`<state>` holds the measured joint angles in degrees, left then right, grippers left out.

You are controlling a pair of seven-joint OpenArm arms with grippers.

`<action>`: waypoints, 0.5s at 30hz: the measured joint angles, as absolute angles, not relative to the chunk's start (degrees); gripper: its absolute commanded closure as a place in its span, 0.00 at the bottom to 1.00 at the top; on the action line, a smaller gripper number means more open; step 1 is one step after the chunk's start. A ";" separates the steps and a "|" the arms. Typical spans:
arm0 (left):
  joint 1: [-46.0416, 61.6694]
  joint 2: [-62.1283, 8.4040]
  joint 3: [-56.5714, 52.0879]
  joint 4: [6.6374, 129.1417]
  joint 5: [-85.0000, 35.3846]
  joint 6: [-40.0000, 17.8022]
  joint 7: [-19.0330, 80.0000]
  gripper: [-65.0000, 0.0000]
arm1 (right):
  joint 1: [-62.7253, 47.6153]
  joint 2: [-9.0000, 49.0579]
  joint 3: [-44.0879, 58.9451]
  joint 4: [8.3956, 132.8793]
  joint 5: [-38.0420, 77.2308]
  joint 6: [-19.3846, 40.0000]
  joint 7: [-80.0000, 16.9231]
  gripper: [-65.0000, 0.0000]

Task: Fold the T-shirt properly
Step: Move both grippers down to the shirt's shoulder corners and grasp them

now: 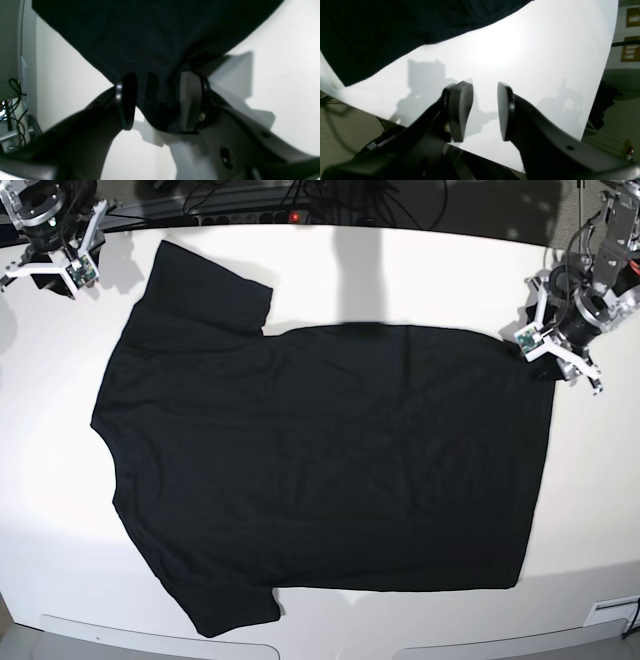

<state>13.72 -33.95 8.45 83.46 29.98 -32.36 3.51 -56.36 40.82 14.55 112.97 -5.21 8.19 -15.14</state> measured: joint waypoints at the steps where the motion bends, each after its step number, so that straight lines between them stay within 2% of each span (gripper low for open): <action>1: 13.50 -33.80 8.45 83.35 30.00 -32.34 3.64 0.57 | -56.36 40.82 14.55 112.97 -5.19 8.19 -15.11 0.67; 3: 13.28 -33.76 8.43 83.24 30.00 -32.95 3.75 0.60 | -56.36 40.80 14.55 112.97 -5.15 8.19 -15.11 0.67; 4: 13.26 -33.74 8.40 83.24 30.00 -33.63 3.75 0.66 | -56.36 40.82 14.55 112.97 -5.15 8.19 -15.11 0.67; 7: 13.19 -33.63 8.43 83.24 30.06 -36.64 4.36 0.97 | -56.36 40.80 14.55 112.97 -5.17 8.19 -15.11 0.67; 8: 13.39 -33.50 8.47 83.22 30.24 -36.75 4.38 1.00 | -56.36 40.82 14.55 112.97 -5.17 8.19 -15.11 0.67; 14: 14.35 -33.50 8.29 83.24 26.39 -36.10 5.41 1.00 | -56.36 40.88 14.55 112.97 -6.02 8.45 -15.05 0.67; 15: 14.66 -33.56 8.27 83.24 25.65 -35.88 5.34 1.00 | -56.36 41.12 14.55 112.97 -7.53 9.91 -13.93 0.67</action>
